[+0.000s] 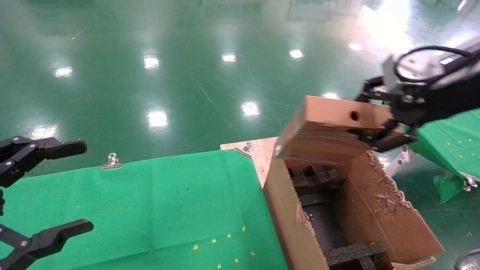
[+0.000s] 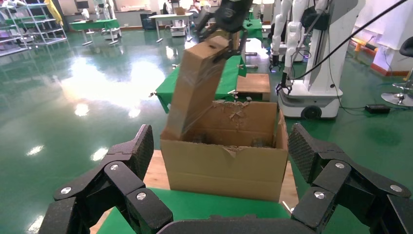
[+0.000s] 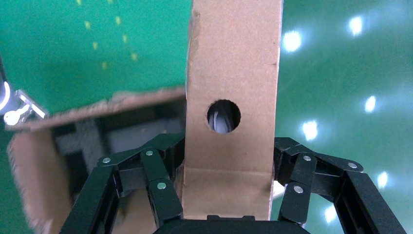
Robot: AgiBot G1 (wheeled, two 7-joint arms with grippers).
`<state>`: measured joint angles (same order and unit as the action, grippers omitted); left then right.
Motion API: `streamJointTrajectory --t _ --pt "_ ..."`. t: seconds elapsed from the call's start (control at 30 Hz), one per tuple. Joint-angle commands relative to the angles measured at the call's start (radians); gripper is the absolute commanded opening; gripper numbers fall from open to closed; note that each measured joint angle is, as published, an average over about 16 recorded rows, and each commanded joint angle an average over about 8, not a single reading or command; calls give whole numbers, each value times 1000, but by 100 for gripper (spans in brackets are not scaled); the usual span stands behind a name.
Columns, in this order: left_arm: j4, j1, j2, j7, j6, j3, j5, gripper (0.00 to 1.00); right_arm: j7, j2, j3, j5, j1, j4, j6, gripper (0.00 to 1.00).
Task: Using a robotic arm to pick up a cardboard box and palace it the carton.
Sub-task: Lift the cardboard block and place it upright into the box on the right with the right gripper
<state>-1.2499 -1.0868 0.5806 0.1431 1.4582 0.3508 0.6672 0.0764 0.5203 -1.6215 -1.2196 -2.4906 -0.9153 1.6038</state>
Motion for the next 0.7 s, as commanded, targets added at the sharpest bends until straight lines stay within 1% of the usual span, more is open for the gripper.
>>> streamJointTrajectory --t 0.03,0.23,0.43,0.6,0.7 --pt "0 0 0 0 0 0 0 100 15 -39 -50 -8 -47 -11 0 0" --pt "0 0 0 0 0 0 0 100 21 -98 -209 -20 -144 -4 1 0" --pt "0 0 0 0 0 0 0 100 15 -122 -360 -5 -215 19 2 0" --pt "0 0 0 0 0 0 0 100 15 -116 -451 7 -248 31 1 0" --pt "0 0 0 0 0 0 0 100 16 -113 -470 7 -255 33 1 0"
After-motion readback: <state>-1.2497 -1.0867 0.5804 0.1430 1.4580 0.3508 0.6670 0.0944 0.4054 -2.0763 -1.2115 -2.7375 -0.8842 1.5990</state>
